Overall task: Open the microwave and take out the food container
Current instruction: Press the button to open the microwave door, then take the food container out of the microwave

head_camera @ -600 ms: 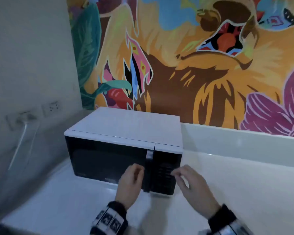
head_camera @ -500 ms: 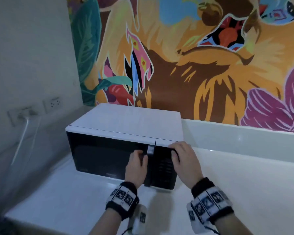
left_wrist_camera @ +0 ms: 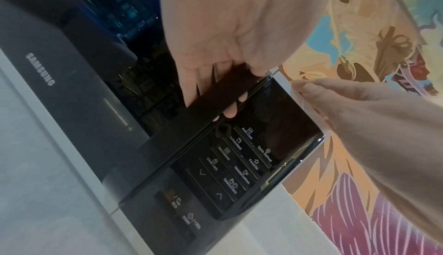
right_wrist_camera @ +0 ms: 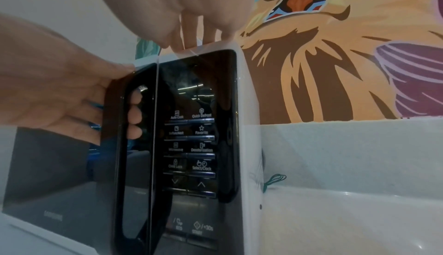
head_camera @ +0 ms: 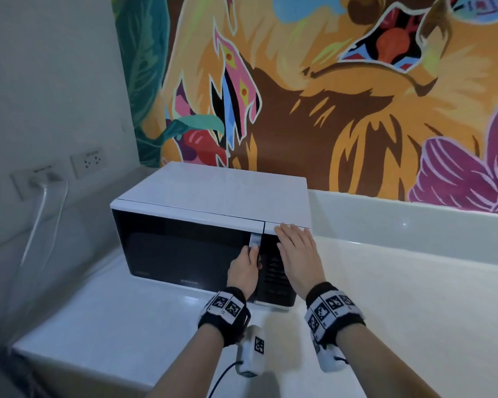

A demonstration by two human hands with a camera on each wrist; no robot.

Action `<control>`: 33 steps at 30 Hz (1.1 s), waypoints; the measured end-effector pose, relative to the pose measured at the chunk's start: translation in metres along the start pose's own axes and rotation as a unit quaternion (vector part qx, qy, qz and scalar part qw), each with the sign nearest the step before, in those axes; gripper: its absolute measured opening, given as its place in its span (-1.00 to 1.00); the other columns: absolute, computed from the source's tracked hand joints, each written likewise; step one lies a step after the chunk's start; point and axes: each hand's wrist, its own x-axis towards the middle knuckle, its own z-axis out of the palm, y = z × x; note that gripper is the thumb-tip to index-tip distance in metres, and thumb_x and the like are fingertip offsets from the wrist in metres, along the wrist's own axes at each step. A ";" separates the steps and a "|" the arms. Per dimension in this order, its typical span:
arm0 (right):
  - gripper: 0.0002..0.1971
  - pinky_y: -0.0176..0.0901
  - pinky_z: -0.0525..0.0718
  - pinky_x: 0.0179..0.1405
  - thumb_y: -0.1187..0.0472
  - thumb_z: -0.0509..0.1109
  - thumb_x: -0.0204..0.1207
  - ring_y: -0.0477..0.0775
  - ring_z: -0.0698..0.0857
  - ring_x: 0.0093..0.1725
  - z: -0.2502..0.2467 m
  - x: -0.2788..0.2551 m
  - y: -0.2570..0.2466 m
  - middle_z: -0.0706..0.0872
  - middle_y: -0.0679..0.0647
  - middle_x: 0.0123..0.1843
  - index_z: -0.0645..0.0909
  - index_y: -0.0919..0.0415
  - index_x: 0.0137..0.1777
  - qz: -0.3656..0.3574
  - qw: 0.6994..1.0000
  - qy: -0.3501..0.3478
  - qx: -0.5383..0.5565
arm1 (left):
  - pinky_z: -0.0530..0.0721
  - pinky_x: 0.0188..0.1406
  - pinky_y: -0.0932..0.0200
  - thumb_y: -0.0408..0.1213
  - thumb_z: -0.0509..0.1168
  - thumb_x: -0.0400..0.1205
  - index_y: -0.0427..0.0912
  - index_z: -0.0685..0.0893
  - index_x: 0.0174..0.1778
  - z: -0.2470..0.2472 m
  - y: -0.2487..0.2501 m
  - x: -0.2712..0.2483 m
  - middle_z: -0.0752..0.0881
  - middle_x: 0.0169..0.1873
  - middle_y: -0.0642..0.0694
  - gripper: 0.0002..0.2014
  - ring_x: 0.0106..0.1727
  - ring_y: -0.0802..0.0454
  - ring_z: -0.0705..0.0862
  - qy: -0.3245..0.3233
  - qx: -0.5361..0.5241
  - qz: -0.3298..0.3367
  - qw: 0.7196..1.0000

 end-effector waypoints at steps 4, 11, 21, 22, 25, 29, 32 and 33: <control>-0.35 -0.06 0.10 0.53 -0.11 -0.29 0.65 0.15 0.53 0.44 0.005 0.003 0.004 0.63 0.08 0.41 0.52 0.14 0.39 -0.003 0.999 0.037 0.037 | 0.57 -0.12 -0.12 0.02 -0.02 0.70 -0.25 0.48 -0.30 -0.013 -0.016 -0.024 0.67 -0.37 -0.18 -0.56 -0.21 -0.25 0.66 0.015 0.015 0.011 1.000; -0.48 0.12 0.19 0.60 0.00 -0.10 0.61 0.19 0.44 0.49 0.009 0.001 0.001 0.56 0.13 0.46 0.46 0.18 0.44 -0.005 0.998 0.045 0.043 | 0.64 0.14 -0.22 0.04 0.00 0.69 -0.22 0.56 -0.16 -0.043 -0.007 -0.049 0.78 -0.13 -0.24 -0.59 -0.06 -0.23 0.71 -0.039 0.081 -0.017 0.996; -0.55 0.22 0.36 0.54 0.10 0.02 0.59 0.23 0.40 0.51 -0.008 -0.031 -0.004 0.51 0.18 0.47 0.47 0.17 0.42 -0.035 0.996 0.035 0.078 | 0.35 0.56 -0.17 -0.02 -0.18 0.64 -0.32 0.49 0.41 -0.018 0.030 -0.060 0.62 0.38 -0.27 -0.39 0.50 -0.19 0.48 0.051 0.443 0.178 0.877; -0.58 0.21 0.42 0.50 0.12 0.07 0.58 0.23 0.42 0.48 -0.004 -0.040 -0.007 0.53 0.19 0.45 0.50 0.17 0.39 -0.030 0.994 0.040 0.099 | 0.44 0.49 -0.14 -0.03 -0.15 0.63 -0.31 0.60 0.30 -0.021 0.030 -0.064 0.71 0.26 -0.24 -0.41 0.41 -0.17 0.58 0.049 0.456 0.168 0.873; -0.64 0.16 0.50 0.43 0.27 0.24 0.54 0.21 0.43 0.43 0.016 -0.067 -0.021 0.52 0.18 0.41 0.54 0.19 0.34 -0.026 0.987 -0.007 0.156 | 0.62 0.33 -0.05 -0.07 -0.03 0.63 -0.22 0.73 -0.04 -0.036 0.027 -0.087 0.81 -0.05 -0.17 -0.55 0.16 -0.14 0.72 0.108 0.442 0.182 0.871; -0.60 -0.01 0.45 0.47 0.31 0.23 0.53 0.15 0.38 0.42 0.043 -0.082 -0.042 0.45 0.14 0.42 0.49 0.18 0.38 -0.063 0.975 -0.108 0.185 | 0.59 0.38 -0.16 -0.05 0.14 0.62 -0.35 0.68 0.11 -0.075 0.018 -0.131 0.72 0.14 -0.41 -0.57 0.31 -0.34 0.61 0.192 0.491 0.102 0.844; -0.66 -0.09 0.46 0.40 0.25 0.18 0.60 0.12 0.43 0.32 0.057 -0.077 -0.064 0.47 0.13 0.33 0.52 0.16 0.35 -0.059 0.961 -0.141 0.229 | 0.47 0.48 -0.25 0.00 0.21 0.59 -0.48 0.44 0.41 -0.108 0.007 -0.149 0.52 0.38 -0.54 -0.36 0.44 -0.44 0.46 0.196 0.531 -0.013 0.824; -0.68 -0.11 0.45 0.38 0.23 0.17 0.61 0.11 0.44 0.30 0.061 -0.074 -0.070 0.48 0.12 0.31 0.53 0.14 0.34 -0.050 0.956 -0.150 0.249 | 0.49 0.44 -0.27 0.00 0.23 0.58 -0.49 0.40 0.44 -0.118 0.002 -0.152 0.49 0.39 -0.55 -0.33 0.43 -0.45 0.46 0.206 0.528 -0.038 0.823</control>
